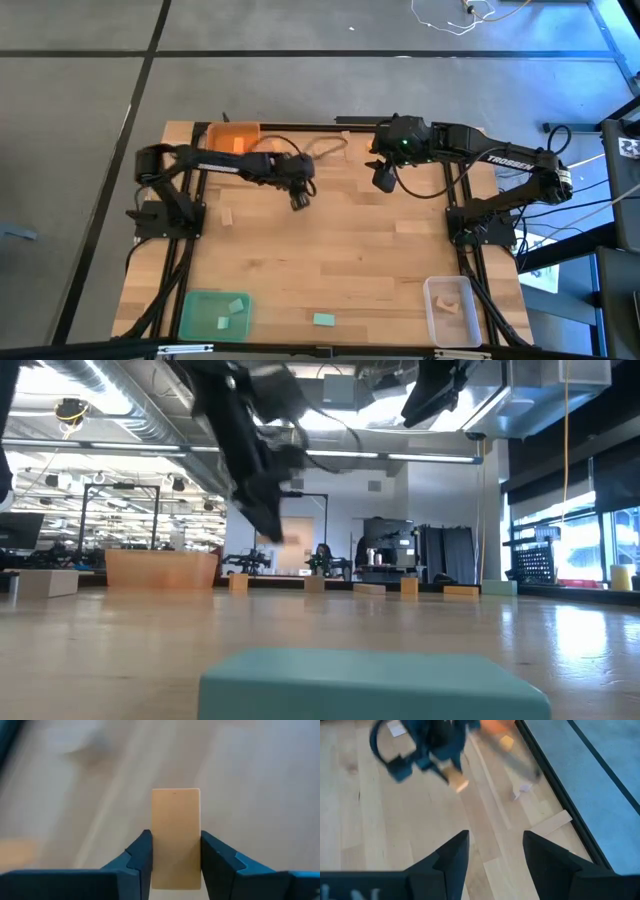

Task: Sort & place blocks by color
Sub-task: Put the orange block into the orange bin

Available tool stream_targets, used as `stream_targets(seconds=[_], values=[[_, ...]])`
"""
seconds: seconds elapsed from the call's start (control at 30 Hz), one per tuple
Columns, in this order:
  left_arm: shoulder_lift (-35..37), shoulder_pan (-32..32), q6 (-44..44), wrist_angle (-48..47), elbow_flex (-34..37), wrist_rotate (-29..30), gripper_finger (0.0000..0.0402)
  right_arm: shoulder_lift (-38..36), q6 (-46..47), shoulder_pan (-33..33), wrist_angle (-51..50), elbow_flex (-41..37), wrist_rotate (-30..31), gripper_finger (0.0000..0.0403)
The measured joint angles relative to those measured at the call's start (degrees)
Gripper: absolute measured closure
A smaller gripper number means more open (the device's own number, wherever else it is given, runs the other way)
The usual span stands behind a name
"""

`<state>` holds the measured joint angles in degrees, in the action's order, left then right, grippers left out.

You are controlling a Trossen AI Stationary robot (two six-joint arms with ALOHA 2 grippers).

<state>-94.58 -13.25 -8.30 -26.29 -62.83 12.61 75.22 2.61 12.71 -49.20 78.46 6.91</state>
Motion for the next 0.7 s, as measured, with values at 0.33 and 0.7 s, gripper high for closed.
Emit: stream_targets(seconds=[0.33, 0.7], values=[[16.12, -9.87, -13.83, -16.90, -0.11, 15.64, 0.0283, 0.00, 0.01, 0.00, 0.03, 0.00, 0.01, 0.0216], [13.19, -27.89, -16.83, -20.91, -0.13, 13.61, 0.0283, 0.00, -0.07, 0.00, 0.08, 0.00, 0.01, 0.0216]])
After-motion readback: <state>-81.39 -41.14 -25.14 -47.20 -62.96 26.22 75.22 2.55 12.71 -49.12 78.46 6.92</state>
